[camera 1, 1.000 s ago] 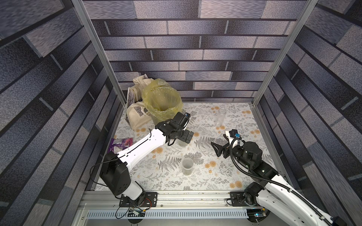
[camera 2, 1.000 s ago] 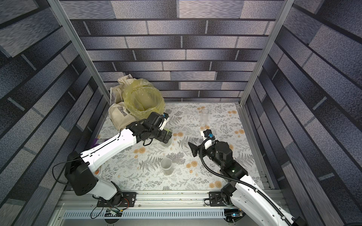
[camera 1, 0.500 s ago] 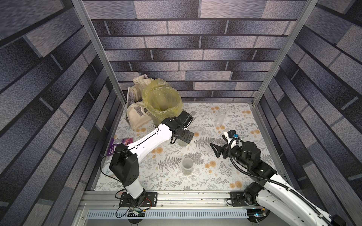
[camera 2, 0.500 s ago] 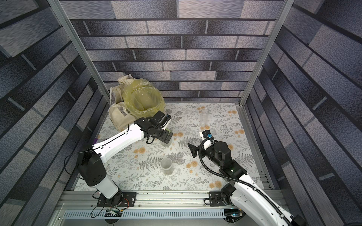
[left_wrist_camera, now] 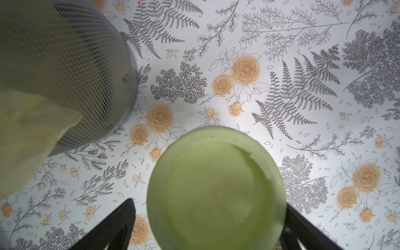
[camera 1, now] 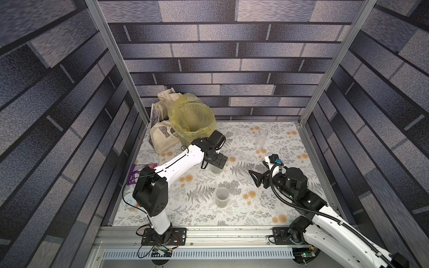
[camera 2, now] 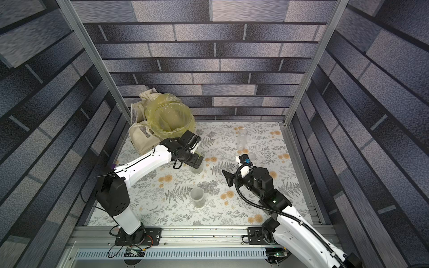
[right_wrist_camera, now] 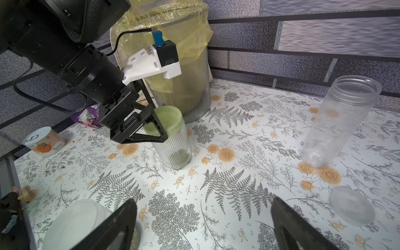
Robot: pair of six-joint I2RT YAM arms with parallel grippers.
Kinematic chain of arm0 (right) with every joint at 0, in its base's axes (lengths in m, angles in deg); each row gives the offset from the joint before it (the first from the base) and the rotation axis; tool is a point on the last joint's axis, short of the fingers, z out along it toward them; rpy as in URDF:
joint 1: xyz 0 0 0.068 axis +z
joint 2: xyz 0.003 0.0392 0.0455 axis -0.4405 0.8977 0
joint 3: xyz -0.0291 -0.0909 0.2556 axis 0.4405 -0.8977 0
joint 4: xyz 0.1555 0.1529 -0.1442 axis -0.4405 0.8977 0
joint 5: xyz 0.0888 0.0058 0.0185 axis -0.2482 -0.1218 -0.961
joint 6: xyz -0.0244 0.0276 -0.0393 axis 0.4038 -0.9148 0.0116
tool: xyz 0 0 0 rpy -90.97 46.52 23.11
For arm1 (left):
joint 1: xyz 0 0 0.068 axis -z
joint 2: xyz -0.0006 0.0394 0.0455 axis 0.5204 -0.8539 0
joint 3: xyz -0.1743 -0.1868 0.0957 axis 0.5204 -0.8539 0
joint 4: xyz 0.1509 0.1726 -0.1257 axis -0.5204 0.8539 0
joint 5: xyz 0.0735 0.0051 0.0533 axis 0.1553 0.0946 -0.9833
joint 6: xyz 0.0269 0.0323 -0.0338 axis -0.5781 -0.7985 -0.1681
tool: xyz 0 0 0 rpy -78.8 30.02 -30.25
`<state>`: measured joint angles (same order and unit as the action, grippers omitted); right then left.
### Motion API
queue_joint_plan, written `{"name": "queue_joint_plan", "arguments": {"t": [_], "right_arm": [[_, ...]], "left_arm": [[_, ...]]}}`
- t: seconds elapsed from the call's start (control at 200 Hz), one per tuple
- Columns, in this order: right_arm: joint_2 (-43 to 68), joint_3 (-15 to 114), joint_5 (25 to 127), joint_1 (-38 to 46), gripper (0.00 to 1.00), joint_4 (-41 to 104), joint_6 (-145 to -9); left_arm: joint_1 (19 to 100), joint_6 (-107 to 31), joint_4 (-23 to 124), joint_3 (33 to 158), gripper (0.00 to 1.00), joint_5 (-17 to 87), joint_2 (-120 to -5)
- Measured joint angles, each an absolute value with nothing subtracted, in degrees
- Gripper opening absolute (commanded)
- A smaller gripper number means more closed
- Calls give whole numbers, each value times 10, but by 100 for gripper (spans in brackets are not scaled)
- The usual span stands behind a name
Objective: Empty moldy mung beans from jars
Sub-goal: Pick up the jar from the center of the board.
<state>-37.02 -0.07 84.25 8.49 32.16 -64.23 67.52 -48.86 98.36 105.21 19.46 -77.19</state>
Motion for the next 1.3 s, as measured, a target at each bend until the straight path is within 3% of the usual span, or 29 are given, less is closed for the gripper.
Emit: {"name": "queue_joint_plan", "arguments": {"t": [0.14, 0.566, 0.611, 0.781, 0.912, 1.302], "right_arm": [[-371, -1, 843, 85, 97, 322, -642], [-369, -3, 846, 85, 96, 322, -642], [-369, -3, 847, 85, 96, 322, -642], [-369, -4, 850, 85, 96, 321, -642], [-367, -6, 852, 85, 96, 321, -642], [-321, -13, 844, 85, 96, 269, -634]], "left_arm": [[670, -486, 969, 1051, 89, 201, -776], [667, -485, 952, 1050, 95, 209, -802], [667, -485, 953, 1050, 92, 209, -804], [667, -482, 949, 1050, 67, 210, -807], [667, -479, 948, 1049, 58, 213, -808], [665, -492, 1018, 1122, 49, 237, -827]]}}
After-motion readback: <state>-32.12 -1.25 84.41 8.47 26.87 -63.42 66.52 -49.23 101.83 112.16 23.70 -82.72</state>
